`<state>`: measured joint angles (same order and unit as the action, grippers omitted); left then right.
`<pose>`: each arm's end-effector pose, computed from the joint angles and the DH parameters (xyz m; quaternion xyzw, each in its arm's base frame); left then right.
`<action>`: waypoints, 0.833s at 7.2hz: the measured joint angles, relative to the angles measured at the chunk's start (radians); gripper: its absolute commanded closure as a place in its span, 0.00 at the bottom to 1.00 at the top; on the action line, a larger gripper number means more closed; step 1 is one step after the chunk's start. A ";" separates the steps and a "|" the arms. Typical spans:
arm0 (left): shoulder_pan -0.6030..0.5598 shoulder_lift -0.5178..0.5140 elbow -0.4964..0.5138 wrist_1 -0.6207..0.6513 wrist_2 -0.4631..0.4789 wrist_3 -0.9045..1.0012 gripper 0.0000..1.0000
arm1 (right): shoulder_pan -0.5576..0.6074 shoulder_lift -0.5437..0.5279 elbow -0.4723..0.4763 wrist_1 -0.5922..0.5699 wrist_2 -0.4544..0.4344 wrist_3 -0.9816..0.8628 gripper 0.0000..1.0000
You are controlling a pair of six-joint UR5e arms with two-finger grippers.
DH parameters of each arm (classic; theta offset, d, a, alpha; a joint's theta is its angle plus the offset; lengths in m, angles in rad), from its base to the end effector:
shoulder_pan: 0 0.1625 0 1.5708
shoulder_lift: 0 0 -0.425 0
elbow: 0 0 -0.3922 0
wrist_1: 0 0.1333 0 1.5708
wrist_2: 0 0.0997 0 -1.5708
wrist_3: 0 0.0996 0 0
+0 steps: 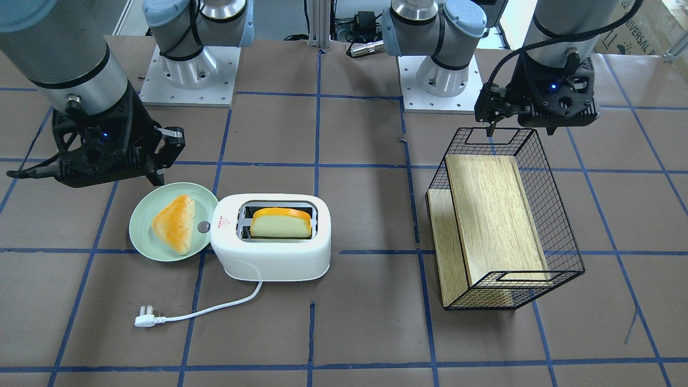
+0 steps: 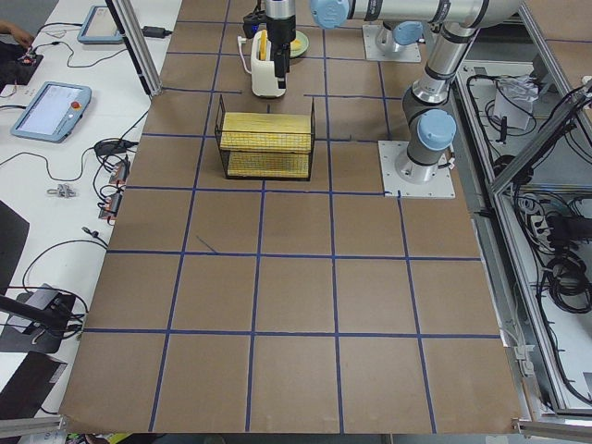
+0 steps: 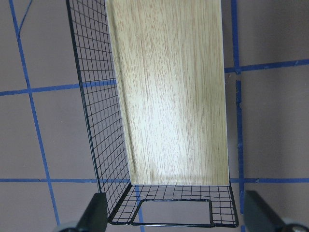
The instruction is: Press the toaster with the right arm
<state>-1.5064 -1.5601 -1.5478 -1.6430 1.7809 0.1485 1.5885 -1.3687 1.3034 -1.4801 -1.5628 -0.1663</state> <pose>-0.0812 -0.4895 0.4995 0.0438 0.9933 0.0302 0.1022 0.1442 -0.5713 0.5023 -0.0918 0.9957 0.0124 0.0049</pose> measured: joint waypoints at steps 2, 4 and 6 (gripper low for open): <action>0.000 0.000 0.000 0.000 0.000 0.000 0.00 | -0.033 -0.015 -0.018 0.050 -0.002 0.180 0.00; 0.000 0.000 0.000 0.000 0.000 0.000 0.00 | -0.037 -0.058 -0.012 0.025 -0.009 0.245 0.00; 0.000 0.000 0.000 -0.001 0.000 0.000 0.00 | -0.039 -0.066 0.002 0.010 -0.011 0.245 0.00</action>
<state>-1.5064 -1.5601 -1.5478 -1.6435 1.7810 0.1488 1.5494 -1.4345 1.3050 -1.4704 -1.5735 0.0786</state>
